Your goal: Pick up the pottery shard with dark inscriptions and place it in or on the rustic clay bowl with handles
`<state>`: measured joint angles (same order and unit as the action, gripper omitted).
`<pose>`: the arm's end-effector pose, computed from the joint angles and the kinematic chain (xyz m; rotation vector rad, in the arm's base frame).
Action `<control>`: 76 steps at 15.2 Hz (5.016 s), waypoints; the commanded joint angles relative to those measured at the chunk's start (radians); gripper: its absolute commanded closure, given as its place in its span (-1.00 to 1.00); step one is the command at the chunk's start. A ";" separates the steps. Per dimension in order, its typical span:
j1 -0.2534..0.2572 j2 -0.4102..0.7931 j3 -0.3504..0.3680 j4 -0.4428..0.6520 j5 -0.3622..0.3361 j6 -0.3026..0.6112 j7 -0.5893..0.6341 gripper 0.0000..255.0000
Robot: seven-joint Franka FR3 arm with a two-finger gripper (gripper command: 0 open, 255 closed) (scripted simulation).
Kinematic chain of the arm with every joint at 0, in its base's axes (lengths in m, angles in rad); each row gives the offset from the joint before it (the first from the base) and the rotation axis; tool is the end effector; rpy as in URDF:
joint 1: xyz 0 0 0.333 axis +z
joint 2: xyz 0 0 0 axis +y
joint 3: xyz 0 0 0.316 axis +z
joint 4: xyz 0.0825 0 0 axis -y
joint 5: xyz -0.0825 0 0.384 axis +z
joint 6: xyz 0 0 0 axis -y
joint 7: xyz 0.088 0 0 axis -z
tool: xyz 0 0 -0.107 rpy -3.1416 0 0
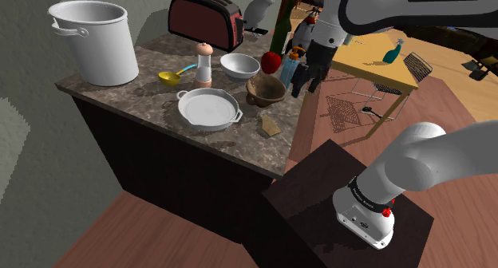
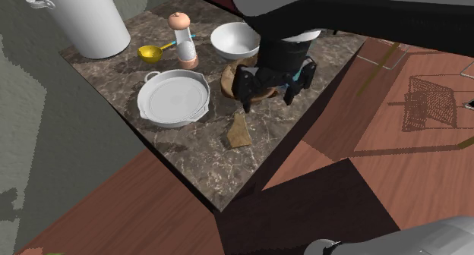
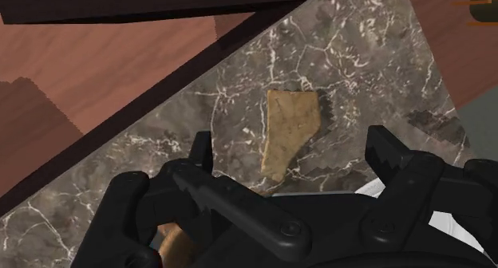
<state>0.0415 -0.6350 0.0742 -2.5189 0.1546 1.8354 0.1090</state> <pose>0.3492 0.0547 0.4852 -3.0407 0.0806 0.0904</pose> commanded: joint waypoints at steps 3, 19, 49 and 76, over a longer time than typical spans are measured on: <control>0.023 0.116 0.017 -0.016 0.092 0.133 0.040 -1.00; 0.071 0.295 0.053 -0.067 0.221 0.369 0.053 -1.00; -0.044 0.452 0.211 -0.094 -0.099 0.580 0.454 -1.00; -0.034 0.320 0.191 -0.018 -0.072 0.374 0.428 1.00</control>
<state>0.0056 -0.3070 0.2651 -2.5468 0.0813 2.2274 0.5353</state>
